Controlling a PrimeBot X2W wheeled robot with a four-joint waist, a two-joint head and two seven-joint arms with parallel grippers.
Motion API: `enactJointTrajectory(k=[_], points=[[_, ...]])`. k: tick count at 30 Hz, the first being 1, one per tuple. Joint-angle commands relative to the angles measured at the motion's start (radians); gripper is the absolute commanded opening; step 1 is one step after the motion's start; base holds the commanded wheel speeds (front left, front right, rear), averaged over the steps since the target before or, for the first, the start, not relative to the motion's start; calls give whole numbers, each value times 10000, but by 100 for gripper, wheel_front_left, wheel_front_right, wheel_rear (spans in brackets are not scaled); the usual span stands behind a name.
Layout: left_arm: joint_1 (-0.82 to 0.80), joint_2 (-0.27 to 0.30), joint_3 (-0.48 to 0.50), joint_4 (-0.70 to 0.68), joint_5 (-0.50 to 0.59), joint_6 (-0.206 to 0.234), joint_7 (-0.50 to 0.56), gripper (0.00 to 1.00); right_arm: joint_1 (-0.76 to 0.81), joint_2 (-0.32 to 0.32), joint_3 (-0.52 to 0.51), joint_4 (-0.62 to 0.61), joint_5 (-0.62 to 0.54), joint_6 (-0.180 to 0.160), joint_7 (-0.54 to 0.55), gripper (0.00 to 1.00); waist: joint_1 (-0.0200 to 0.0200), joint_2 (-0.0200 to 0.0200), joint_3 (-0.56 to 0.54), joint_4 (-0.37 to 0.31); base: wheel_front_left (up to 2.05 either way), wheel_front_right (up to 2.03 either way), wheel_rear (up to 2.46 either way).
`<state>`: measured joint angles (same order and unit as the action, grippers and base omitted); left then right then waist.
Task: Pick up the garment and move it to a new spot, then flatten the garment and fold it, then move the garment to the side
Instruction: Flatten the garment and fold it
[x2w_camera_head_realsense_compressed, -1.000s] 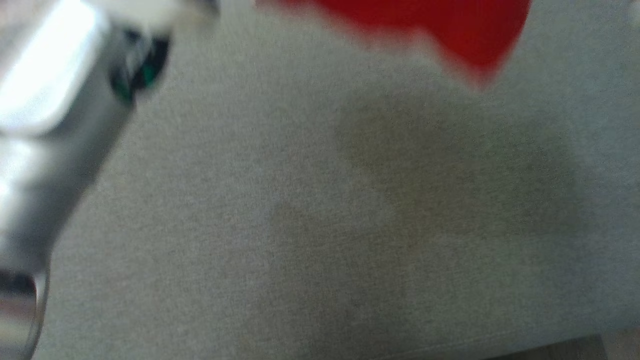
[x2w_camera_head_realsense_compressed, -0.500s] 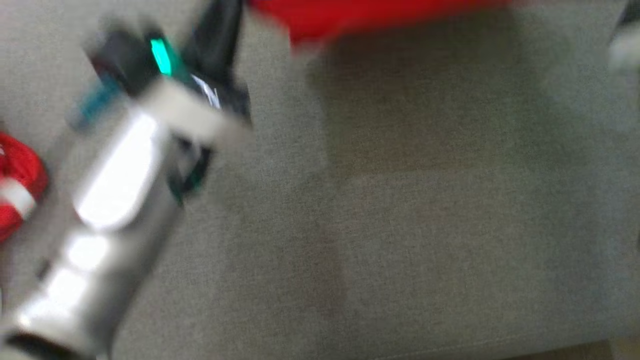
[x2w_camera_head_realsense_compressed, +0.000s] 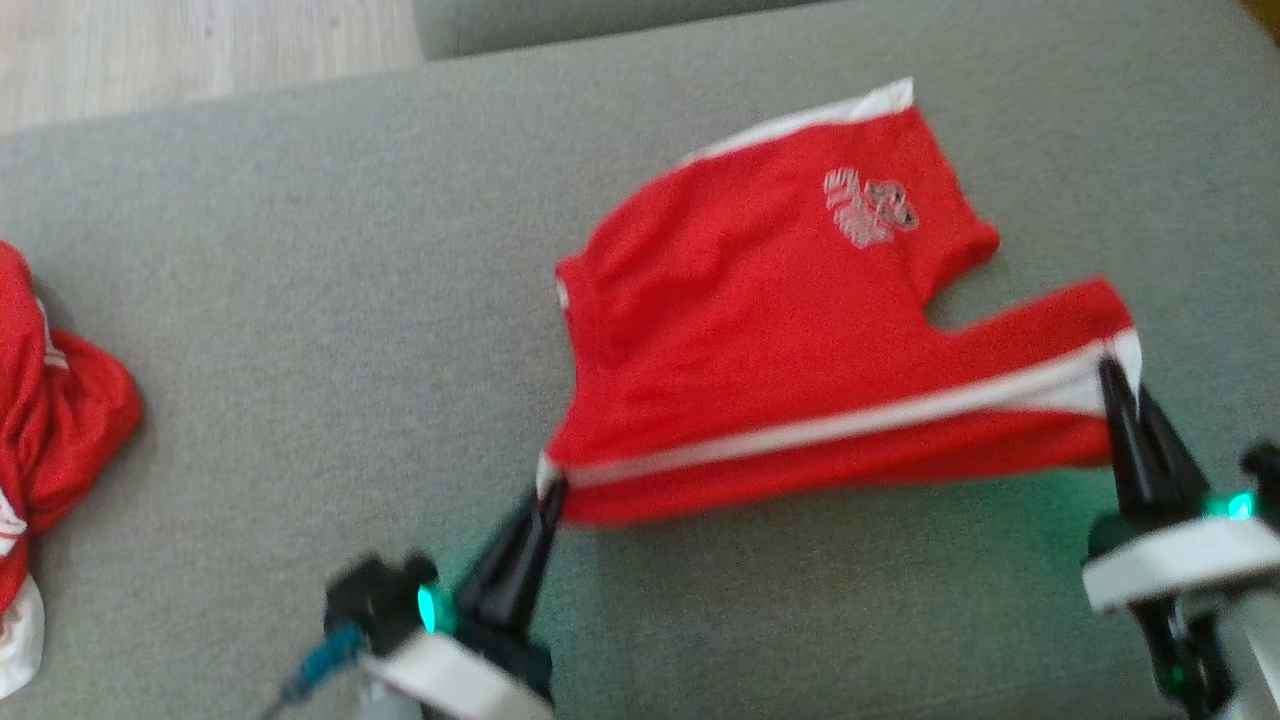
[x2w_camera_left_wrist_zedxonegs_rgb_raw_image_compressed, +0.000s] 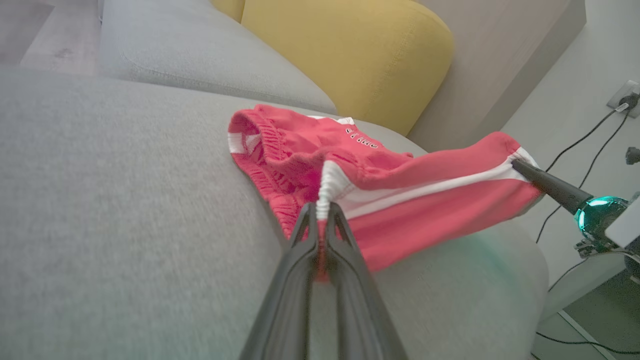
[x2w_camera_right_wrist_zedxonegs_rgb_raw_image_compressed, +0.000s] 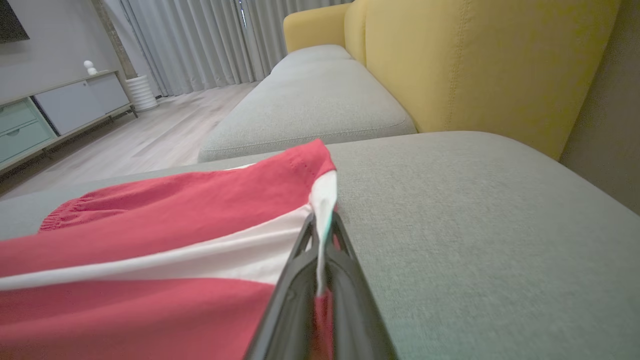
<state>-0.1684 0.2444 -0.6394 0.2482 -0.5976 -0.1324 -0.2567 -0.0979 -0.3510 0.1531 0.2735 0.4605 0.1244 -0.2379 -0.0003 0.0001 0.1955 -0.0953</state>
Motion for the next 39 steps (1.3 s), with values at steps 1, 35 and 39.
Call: enactJointTrajectory(k=[1,35,39], points=[[165,79,530,-485,202,19,-51,0,389,-120,-272,-630,-206,63,13,0,3,-1,-277,-107,0,0,0],[-5194,-1590,758,3284,690,163,662,46,-6244,315,1474,4662,-509,63,290,100,3,-1,2019,342,0,0,0],[-4817,-1572,769,3476,865,412,256,100,-6029,350,1638,5035,-438,63,-122,100,3,-1,1517,275,0,0,0]])
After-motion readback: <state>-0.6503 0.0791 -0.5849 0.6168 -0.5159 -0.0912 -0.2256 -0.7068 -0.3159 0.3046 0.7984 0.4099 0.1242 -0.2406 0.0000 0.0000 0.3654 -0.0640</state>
